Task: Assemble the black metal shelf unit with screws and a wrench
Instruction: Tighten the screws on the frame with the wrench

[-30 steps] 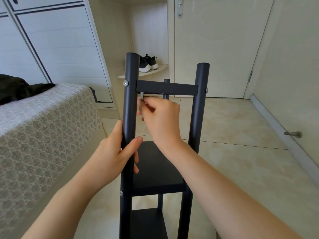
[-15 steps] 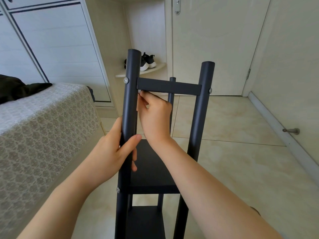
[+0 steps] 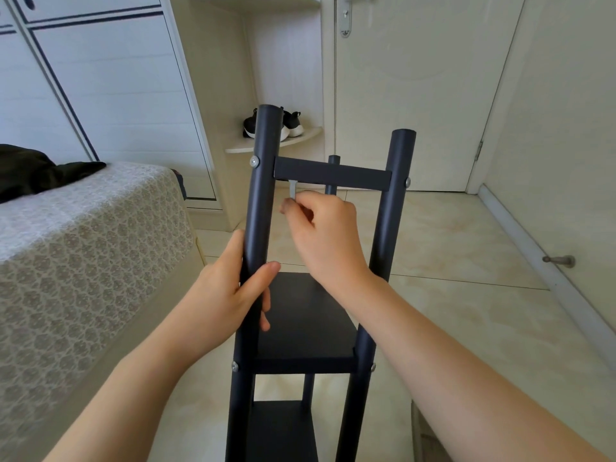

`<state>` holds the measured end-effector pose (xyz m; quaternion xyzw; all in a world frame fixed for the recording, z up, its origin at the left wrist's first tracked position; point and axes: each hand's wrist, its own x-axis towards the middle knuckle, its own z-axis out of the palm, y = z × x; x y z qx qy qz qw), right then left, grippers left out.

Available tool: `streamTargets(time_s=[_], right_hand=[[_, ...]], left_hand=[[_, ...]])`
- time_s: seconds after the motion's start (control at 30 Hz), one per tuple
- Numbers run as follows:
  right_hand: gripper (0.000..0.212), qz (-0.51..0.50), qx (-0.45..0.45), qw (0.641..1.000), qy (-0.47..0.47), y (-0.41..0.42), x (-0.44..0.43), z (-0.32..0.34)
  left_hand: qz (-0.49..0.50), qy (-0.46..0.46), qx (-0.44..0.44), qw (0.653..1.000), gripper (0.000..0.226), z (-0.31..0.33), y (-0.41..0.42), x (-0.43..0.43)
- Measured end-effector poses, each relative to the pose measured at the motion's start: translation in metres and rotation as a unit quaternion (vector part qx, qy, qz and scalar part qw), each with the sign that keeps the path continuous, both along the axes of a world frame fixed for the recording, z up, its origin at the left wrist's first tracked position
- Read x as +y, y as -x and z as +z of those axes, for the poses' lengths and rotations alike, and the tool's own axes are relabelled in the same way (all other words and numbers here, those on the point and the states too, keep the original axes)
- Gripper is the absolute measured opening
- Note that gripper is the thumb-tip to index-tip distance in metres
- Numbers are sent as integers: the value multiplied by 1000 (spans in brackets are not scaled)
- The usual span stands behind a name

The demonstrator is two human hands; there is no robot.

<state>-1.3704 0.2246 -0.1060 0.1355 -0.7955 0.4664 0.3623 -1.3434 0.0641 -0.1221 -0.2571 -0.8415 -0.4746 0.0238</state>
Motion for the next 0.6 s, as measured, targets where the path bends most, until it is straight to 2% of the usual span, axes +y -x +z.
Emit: streamTargets(time_s=[0.1, 0.27, 0.6], right_hand=[[55, 1, 6, 1000, -13, -3, 4, 3], [49, 18, 0, 1000, -17, -5, 5, 9], [55, -12, 9, 999, -37, -2, 3, 13]], left_hand=[[3, 5, 0, 1000, 17, 0, -1, 1], [9, 4, -5, 1000, 17, 1, -1, 2], [13, 13, -6, 1000, 15, 0, 2, -1]])
